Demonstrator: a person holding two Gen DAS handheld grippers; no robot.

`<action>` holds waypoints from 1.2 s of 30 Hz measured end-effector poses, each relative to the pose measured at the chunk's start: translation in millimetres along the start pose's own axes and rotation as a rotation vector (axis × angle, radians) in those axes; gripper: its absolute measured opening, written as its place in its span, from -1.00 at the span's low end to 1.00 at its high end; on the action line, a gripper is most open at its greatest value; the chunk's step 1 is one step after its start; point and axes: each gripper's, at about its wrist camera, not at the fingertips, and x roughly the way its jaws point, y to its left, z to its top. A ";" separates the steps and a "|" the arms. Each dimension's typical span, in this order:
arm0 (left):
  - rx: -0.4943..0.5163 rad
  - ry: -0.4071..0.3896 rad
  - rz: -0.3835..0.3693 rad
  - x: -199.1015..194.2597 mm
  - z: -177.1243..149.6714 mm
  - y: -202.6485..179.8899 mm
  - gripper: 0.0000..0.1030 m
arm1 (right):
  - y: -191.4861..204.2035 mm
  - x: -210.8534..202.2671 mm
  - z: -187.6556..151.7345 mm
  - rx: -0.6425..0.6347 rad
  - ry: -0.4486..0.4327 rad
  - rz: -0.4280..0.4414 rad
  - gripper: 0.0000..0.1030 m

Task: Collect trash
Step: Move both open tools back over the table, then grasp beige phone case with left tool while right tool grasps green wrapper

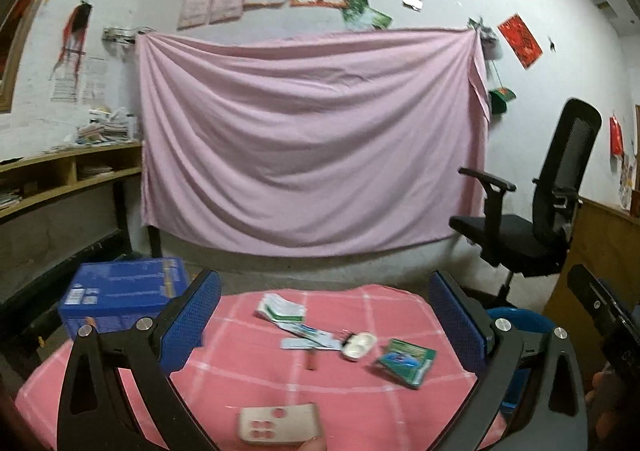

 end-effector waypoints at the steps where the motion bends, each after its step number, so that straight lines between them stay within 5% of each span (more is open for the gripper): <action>1: -0.007 -0.012 0.006 -3.3 -1.8 8.1 0.96 | 5.4 0.9 -1.0 -0.006 0.002 0.009 1.00; 10: -0.033 -0.074 0.024 -26.9 -22.5 64.2 0.96 | 60.1 -3.8 -18.3 -0.152 -0.051 0.088 1.00; 15: -0.024 -0.054 0.029 -25.8 -37.3 79.4 0.96 | 83.9 6.5 -33.5 -0.236 0.004 0.114 1.00; 30: -0.099 0.356 -0.116 27.8 -60.7 90.6 0.94 | 84.7 64.2 -59.3 -0.253 0.328 0.079 1.00; 32: -0.115 0.415 -0.141 34.4 -65.0 90.7 0.85 | 81.6 73.7 -63.0 -0.243 0.383 0.068 1.00; 36: -0.119 0.518 -0.174 44.8 -75.5 88.4 0.29 | 78.8 90.7 -73.7 -0.231 0.496 0.057 1.00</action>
